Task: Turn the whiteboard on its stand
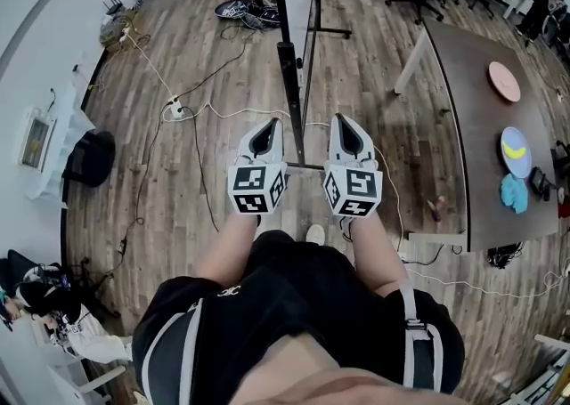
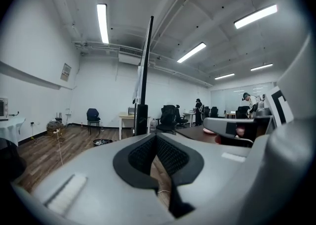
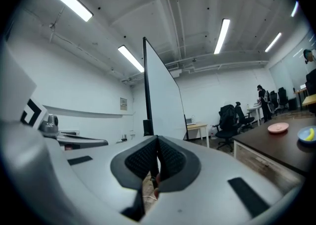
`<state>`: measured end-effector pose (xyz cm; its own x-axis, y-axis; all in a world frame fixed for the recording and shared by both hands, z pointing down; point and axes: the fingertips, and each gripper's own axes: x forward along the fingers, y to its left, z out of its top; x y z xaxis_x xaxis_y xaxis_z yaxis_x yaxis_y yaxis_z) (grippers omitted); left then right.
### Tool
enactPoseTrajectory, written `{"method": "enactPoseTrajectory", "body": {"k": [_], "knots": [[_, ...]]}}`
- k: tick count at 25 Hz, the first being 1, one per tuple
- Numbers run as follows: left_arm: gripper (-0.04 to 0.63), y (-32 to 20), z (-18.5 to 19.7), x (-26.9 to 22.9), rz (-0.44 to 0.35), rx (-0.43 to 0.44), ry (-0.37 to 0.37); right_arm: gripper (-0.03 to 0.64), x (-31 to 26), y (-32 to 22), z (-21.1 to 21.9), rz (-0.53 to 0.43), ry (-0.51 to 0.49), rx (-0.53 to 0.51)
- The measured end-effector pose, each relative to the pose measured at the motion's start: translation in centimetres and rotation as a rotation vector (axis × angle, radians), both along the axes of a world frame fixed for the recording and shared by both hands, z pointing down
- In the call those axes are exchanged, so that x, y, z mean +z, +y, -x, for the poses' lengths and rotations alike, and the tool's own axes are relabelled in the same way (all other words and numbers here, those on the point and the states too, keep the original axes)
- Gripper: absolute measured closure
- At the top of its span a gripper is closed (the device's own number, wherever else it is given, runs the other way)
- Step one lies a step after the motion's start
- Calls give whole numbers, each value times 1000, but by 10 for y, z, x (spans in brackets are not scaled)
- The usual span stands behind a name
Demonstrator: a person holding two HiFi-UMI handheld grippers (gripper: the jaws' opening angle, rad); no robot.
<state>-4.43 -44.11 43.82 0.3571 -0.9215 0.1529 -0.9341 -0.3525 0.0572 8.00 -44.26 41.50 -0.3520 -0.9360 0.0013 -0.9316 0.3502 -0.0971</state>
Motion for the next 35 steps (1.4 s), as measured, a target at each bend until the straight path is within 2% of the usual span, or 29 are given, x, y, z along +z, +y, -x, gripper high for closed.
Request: {"method": "enactPoseTrajectory", "body": {"k": [5,13,14,16,20,25,31,35], "knots": [[589,-33,3,10,25,-16,-19,611,7,-23,9,19,1,-35],[589,-84,3,23,54,-8,-25,611,5,-58,3,32,-2,-16],[582,-90,1,24,54,2,-19,611,4,-62,1,32,3,-10],[492,-102,-4,28,62,22,-12,611,5,-68,-5,36,11,4],[422,-124,-10,40,73,22,-53,611,7,-81,-13,48,15,27],[403,-152,-8,48,86,-19,-45,611,9,-92,-22,54,34,45],[393,-178,-10,54,79,-43,-93,611,11,-104,-33,66,50,65],[393,-188,-13,58,82,-54,-60,611,16,-106,-37,76,63,65]]}}
